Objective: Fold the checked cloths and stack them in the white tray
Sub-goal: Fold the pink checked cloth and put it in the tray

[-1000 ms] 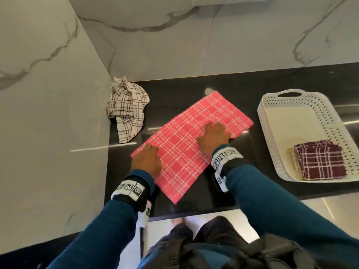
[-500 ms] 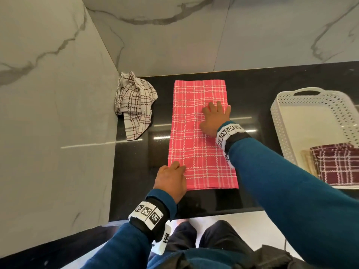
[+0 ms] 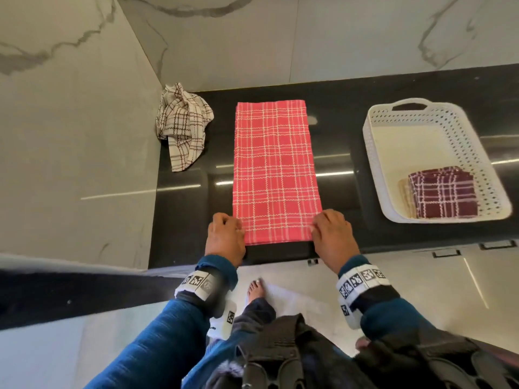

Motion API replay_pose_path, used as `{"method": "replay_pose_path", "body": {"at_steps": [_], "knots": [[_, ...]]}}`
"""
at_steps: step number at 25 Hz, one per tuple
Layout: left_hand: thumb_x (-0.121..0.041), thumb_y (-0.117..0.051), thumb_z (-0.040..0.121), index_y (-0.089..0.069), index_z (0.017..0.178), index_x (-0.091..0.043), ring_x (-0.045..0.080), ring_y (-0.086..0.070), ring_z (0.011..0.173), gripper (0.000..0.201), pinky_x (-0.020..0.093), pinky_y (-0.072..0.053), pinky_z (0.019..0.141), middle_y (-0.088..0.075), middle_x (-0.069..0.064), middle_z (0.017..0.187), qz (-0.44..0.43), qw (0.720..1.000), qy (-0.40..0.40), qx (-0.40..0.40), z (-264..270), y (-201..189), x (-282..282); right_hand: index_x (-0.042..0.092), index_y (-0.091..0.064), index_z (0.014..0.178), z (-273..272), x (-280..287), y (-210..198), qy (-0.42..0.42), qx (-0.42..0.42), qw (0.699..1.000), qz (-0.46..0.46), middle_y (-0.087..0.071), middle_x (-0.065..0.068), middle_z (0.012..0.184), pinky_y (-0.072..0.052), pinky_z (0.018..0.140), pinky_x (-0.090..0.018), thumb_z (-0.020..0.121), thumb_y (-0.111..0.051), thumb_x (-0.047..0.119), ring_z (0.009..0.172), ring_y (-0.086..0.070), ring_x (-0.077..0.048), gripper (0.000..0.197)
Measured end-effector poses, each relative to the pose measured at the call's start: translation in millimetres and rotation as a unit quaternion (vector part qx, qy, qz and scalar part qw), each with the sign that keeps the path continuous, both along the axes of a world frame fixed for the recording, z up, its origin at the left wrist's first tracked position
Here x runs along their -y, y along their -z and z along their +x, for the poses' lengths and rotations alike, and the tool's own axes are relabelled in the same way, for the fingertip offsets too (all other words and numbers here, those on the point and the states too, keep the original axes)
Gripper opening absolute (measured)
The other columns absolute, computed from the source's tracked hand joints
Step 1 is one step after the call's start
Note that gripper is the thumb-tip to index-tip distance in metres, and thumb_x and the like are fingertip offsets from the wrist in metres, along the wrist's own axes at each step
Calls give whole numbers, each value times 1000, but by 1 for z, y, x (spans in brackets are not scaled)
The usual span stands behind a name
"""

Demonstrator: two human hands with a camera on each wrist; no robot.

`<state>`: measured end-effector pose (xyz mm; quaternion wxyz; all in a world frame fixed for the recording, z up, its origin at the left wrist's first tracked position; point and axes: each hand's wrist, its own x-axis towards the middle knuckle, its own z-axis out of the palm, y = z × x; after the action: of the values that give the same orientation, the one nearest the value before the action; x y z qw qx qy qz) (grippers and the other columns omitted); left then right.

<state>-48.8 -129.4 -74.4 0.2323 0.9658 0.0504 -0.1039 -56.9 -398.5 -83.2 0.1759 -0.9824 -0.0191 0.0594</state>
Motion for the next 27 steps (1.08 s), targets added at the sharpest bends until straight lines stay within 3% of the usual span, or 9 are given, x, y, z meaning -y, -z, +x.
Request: {"method": "replay_pose_path", "body": {"at_steps": [5,8,12,16,18,20,22,24,27], "knots": [[-8,-60,90,-45,118,-10,36,-61,101,33,42,-47,78,-51,14,124,-24,978,-184,-96,-2,-25,42,4,-54,106,-2,-2,-11,153,-61,985,58,-58,-20,109,-48,81,-43,91,-63,11,100,-58,-40,20],[-13,-69,87,-47,124,-5,39,-62,111,44,46,-51,89,-60,17,125,-2,959,-245,-142,11,-31,48,1,-47,116,6,-13,-19,172,-119,976,58,-62,-22,117,-50,87,-46,90,-61,4,109,-60,-43,30],[-25,-72,86,-66,103,-4,31,-67,100,28,40,-56,86,-66,10,98,58,962,-178,-200,17,-41,53,-2,-49,121,7,-16,-27,174,-142,972,64,-61,-21,125,-53,92,-45,91,-63,4,114,-61,-40,34],[-28,-63,92,-68,95,-7,26,-64,85,22,36,-56,81,-63,7,87,91,963,-152,-201,14,-45,59,1,-62,93,7,-1,-34,155,-148,971,102,-66,-11,98,-49,73,-33,95,-57,6,93,-66,-33,7],[-22,-64,91,-64,88,-8,27,-62,79,14,36,-55,75,-65,8,89,54,965,-181,-181,10,-41,60,5,-58,83,6,6,-33,173,-144,966,130,-59,-8,84,-42,66,-29,94,-54,7,80,-61,-29,12],[-18,-69,88,-64,96,-6,29,-65,84,15,38,-55,75,-69,12,99,24,961,-221,-166,6,-38,60,6,-56,82,6,10,-31,185,-138,962,148,-56,-4,76,-39,63,-29,95,-52,8,68,-55,-22,13],[-14,-73,86,-54,120,-3,33,-66,103,41,42,-53,85,-65,16,119,3,950,-264,-165,5,-37,61,7,-56,81,8,11,-30,185,-136,961,151,-52,-1,70,-36,56,-27,95,-53,9,59,-49,-14,14],[-12,-75,85,-43,132,0,34,-61,116,58,42,-50,95,-59,17,129,-26,941,-301,-151,5,-40,61,7,-57,81,9,13,-29,196,-134,958,160,-52,0,67,-36,52,-26,94,-55,8,56,-47,-12,12],[-12,-67,87,-59,120,-2,28,-67,101,36,39,-55,92,-68,12,115,-133,930,-327,-107,7,-42,54,8,-55,91,4,21,-27,214,-124,943,221,-56,-1,79,-35,52,-24,92,-55,7,68,-52,-15,2]]}}
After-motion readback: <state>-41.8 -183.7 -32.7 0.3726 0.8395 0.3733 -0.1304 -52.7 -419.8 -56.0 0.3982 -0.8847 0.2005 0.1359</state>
